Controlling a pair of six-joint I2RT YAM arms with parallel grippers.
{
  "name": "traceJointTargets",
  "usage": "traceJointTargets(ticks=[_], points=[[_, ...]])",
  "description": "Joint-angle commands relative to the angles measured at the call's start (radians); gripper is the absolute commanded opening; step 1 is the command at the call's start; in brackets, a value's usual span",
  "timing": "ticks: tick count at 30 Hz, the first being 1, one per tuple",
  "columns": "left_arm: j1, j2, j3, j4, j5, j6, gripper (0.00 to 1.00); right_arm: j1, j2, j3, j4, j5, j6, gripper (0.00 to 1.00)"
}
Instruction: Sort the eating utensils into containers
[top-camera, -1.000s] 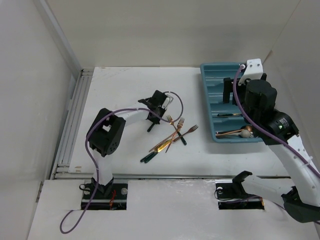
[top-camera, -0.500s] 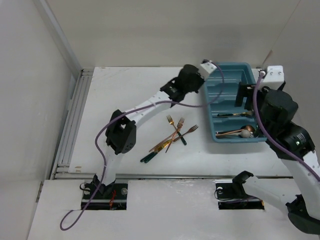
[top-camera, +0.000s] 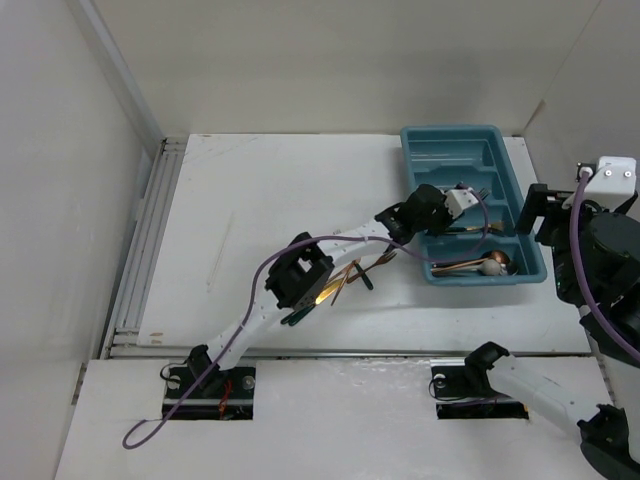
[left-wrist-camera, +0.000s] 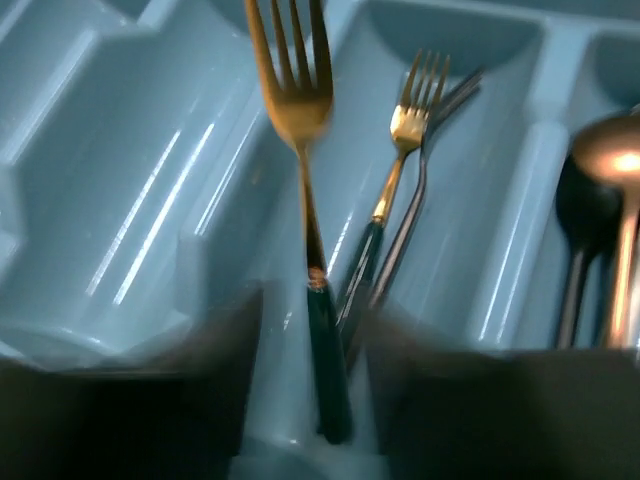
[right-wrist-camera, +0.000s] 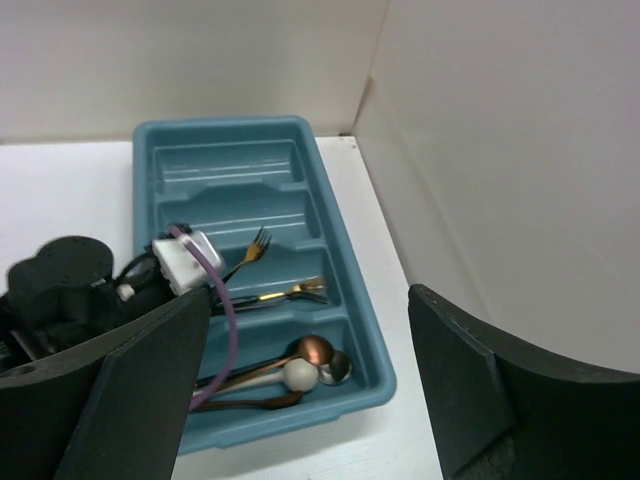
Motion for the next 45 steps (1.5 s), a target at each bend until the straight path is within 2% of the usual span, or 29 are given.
traceJointTargets(ticks=[1, 2, 5, 7, 11, 12, 14, 15, 17, 18, 20, 21, 22, 24, 26, 28, 34, 40, 45], points=[[0.001, -0.055, 0.082, 0.056, 0.006, -0.004, 0.47, -0.005, 0.003, 0.039, -0.026, 0.041, -0.052, 0.85], [0.001, -0.055, 0.082, 0.040, -0.003, -0.004, 0.59, -0.005, 0.012, 0.039, -0.026, 0.041, -0.052, 0.85], [0.001, -0.126, 0.063, -0.013, -0.037, 0.010, 0.74, -0.005, 0.023, 0.028, -0.013, 0.041, -0.062, 0.88], [0.010, -0.184, 0.024, -0.023, -0.109, -0.008, 0.74, -0.005, 0.023, 0.001, 0.034, 0.013, -0.072, 0.90], [0.050, -0.381, -0.086, -0.154, -0.241, -0.123, 0.78, -0.005, 0.067, -0.042, 0.118, -0.059, -0.094, 0.91], [0.071, -0.415, -0.155, -0.249, -0.253, -0.196, 0.79, -0.005, 0.089, -0.042, 0.131, -0.071, -0.094, 0.91], [0.095, -0.486, -0.253, -0.338, -0.264, -0.250, 0.81, -0.005, 0.109, -0.062, 0.169, -0.117, -0.094, 0.91], [0.105, -0.559, -0.378, -0.407, -0.264, -0.267, 0.81, -0.005, 0.120, -0.062, 0.183, -0.134, -0.094, 0.91], [0.119, -0.632, -0.523, -0.448, -0.249, -0.268, 0.73, -0.005, 0.120, -0.085, 0.211, -0.174, -0.085, 0.91], [0.130, -0.703, -0.665, -0.457, -0.249, -0.251, 0.70, -0.005, 0.130, -0.099, 0.230, -0.188, -0.072, 0.91], [0.139, -0.765, -0.784, -0.466, -0.239, -0.225, 0.60, -0.005, 0.141, -0.099, 0.231, -0.226, -0.060, 0.91], [0.139, -0.791, -0.831, -0.466, -0.215, -0.216, 0.50, -0.005, 0.156, -0.108, 0.231, -0.235, -0.060, 0.89], [0.139, -0.828, -0.912, -0.466, -0.206, -0.215, 0.45, -0.005, 0.175, -0.108, 0.231, -0.236, -0.046, 0.89], [0.139, -0.839, -0.968, -0.466, -0.186, -0.215, 0.36, -0.005, 0.184, -0.108, 0.222, -0.252, -0.034, 0.88], [0.139, -0.848, -0.991, -0.456, -0.145, -0.215, 0.32, -0.005, 0.198, -0.108, 0.211, -0.262, 0.003, 0.86], [0.130, -0.860, -1.002, -0.436, -0.076, -0.193, 0.32, -0.005, 0.198, -0.108, 0.211, -0.262, 0.015, 0.85], [0.084, -0.858, -1.030, -0.359, 0.023, -0.077, 0.48, -0.005, 0.177, -0.119, 0.168, -0.259, 0.059, 0.85], [0.075, -0.654, -0.806, -0.481, 0.034, -0.034, 0.50, -0.005, 0.144, -0.128, 0.110, -0.211, 0.080, 0.84], [0.066, -0.571, -0.697, -0.481, 0.024, -0.034, 0.50, -0.005, 0.132, -0.119, 0.077, -0.187, 0.080, 0.84]])
